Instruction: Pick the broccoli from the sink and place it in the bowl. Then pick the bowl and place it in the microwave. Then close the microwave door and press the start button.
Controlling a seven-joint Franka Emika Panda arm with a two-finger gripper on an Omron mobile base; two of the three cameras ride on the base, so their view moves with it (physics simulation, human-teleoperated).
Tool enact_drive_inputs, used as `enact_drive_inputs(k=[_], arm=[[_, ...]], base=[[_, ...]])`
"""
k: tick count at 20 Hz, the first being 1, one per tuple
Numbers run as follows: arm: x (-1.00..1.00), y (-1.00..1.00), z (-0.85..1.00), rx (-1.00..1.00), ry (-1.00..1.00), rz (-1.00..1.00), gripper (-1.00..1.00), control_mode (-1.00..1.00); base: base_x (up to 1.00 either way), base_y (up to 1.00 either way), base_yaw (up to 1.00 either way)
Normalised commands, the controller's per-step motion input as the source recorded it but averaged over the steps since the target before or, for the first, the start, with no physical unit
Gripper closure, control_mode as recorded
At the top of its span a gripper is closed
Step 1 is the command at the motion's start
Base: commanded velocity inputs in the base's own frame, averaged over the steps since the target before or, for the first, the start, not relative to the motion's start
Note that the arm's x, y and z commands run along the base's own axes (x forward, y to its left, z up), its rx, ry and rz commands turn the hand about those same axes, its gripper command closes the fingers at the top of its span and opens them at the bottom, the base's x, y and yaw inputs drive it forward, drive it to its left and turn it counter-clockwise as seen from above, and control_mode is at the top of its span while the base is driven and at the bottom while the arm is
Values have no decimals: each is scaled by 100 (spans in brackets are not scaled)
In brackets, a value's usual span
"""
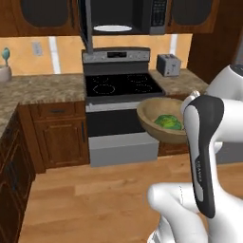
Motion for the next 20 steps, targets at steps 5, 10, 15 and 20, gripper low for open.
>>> enact_drive_inputs(k=[5,10,15,20], arm=[[0,0,0,0,0,0,100,100],[0,0,0,0,0,0,100,100],[0,0,0,0,0,0,100,100],[0,0,0,0,0,0,100,100]], base=[[100,-86,22],[100,-61,43],[100,-43,40],[77,-52,35]])
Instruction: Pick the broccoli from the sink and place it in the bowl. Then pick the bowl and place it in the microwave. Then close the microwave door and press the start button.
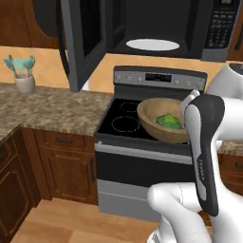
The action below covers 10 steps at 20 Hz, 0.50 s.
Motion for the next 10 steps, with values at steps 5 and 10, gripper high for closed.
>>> enact_drive_inputs(k=[5,10], arm=[[0,0,0,0,0,0,100,100],[0,0,0,0,0,0,100,100]], base=[[22,-66,29],[43,-19,26]])
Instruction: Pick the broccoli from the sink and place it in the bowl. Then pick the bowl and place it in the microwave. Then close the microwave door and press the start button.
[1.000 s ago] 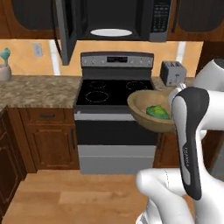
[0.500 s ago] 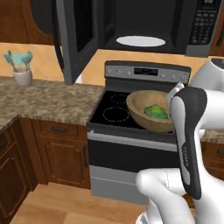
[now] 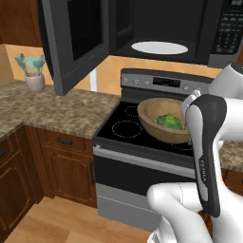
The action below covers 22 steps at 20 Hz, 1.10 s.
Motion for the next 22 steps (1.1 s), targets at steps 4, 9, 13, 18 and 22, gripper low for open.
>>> enact_drive_inputs(k=[4,9,13,18,22], arm=[[0,0,0,0,0,0,100,100],[0,0,0,0,0,0,100,100],[0,0,0,0,0,0,100,100],[0,0,0,0,0,0,100,100],[0,0,0,0,0,0,100,100]], base=[[52,-11,15],[57,-5,14],[43,0,15],[14,-2,22],[35,0,13]])
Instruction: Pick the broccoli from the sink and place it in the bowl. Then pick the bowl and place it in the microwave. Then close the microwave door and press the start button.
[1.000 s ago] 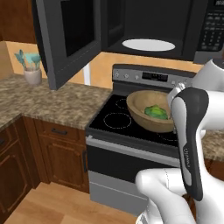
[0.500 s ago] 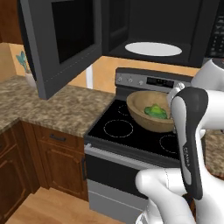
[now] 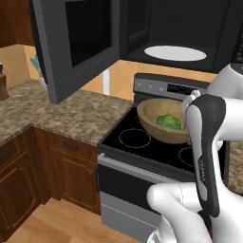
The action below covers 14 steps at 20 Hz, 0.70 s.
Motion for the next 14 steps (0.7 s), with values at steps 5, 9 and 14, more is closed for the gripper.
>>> enact_drive_inputs(k=[5,9,14], arm=[[17,0,12,0,-3,-11,100,-100],[4,-1,61,0,-23,-16,100,-100],[0,0,65,0,-38,-13,100,-100]], base=[[8,0,0],[0,0,0],[0,0,0]])
